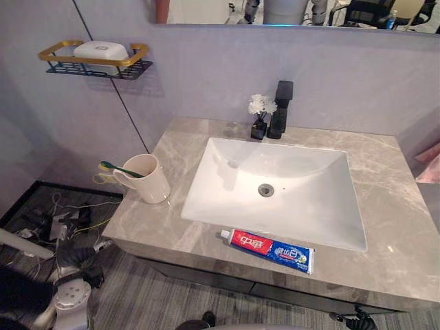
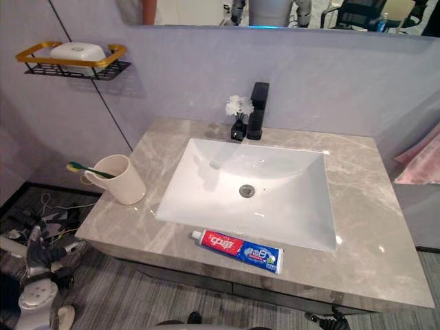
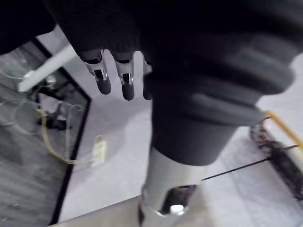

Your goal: Organize washtable

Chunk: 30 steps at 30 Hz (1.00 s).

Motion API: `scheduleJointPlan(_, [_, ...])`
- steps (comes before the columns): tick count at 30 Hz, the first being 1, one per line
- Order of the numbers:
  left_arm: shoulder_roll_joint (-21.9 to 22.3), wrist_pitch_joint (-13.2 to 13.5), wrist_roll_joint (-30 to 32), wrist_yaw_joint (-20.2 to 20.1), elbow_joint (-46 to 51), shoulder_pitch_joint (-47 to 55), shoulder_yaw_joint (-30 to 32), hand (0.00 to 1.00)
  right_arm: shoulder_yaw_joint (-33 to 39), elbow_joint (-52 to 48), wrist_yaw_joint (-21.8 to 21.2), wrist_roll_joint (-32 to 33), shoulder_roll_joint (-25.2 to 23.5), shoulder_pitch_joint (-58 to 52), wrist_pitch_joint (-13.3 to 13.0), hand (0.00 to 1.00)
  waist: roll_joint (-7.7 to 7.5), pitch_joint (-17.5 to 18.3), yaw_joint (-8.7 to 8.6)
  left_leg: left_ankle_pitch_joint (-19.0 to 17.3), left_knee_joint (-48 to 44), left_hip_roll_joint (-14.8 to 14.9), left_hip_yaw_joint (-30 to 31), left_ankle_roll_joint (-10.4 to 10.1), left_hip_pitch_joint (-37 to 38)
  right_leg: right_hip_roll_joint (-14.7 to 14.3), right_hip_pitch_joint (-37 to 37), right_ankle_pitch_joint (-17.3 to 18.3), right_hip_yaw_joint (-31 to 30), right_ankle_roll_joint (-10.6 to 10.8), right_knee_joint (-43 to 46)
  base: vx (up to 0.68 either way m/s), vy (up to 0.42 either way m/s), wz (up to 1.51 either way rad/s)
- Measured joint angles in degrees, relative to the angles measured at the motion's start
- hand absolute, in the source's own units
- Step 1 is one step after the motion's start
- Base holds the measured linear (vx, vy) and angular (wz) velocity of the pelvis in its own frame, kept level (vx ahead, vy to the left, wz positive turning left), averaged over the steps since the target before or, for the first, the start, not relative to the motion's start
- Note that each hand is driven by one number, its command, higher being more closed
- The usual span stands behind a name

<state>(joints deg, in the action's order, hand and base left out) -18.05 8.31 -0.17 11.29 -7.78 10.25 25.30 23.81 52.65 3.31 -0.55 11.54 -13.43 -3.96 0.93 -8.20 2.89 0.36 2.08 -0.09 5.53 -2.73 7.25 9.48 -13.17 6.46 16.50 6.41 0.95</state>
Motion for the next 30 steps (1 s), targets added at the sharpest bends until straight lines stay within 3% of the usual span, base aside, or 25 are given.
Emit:
scheduleJointPlan(4, [2.59, 1.21, 3.75, 0.17, 13.22, 0.0, -1.52, 0.0, 0.0, 0.01, -1.02, 0.06, -0.49, -0.7, -0.15, 0.0, 0.08, 0.04, -0.33, 0.04, -0.95, -0.24, 1.91, -0.07, -0.98, 0.05, -0.18, 0.64, 1.34, 0.08, 0.82, -0.05, -0.012, 0.25])
scheduleJointPlan(13, [4.32, 4.87, 9.93, -0.44, 34.51, 2.4, -14.89, 0.0, -0.1, 2.88, -2.32, 0.85, -1.86, -0.23, -0.69, 0.0, 0.41, 0.26, -0.39, 0.26, -2.55, -0.07, 4.48, -0.49, -2.94, -0.51, 0.02, 1.09, 3.75, 0.07, 1.82, -0.02, -0.02, 0.15])
scheduleJointPlan(22, [0.49, 7.46, 16.86, -5.21, 41.22, 2.49, -26.31, 0.0, -4.62, 4.55, -2.42, 2.11, -2.08, 0.79, -1.5, 0.0, 0.3, 0.34, -0.43, 0.26, -2.93, 0.02, 4.61, -0.49, -3.13, -0.62, 0.02, 1.1, 3.8, 0.05, 2.06, 0.0, 0.0, 0.0])
scheduleJointPlan(30, [-1.61, 7.85, 21.29, -9.84, 39.17, 2.11, -38.21, 0.0, -6.74, 5.03, -2.43, 2.23, -2.05, 1.24, -1.96, 0.0, -0.59, 0.76, -0.61, 0.3, -2.92, 0.12, 4.5, -0.53, -3.53, -0.7, 0.51, 1.1, 3.68, 0.04, 2.13, 0.0, 0.0, 0.0])
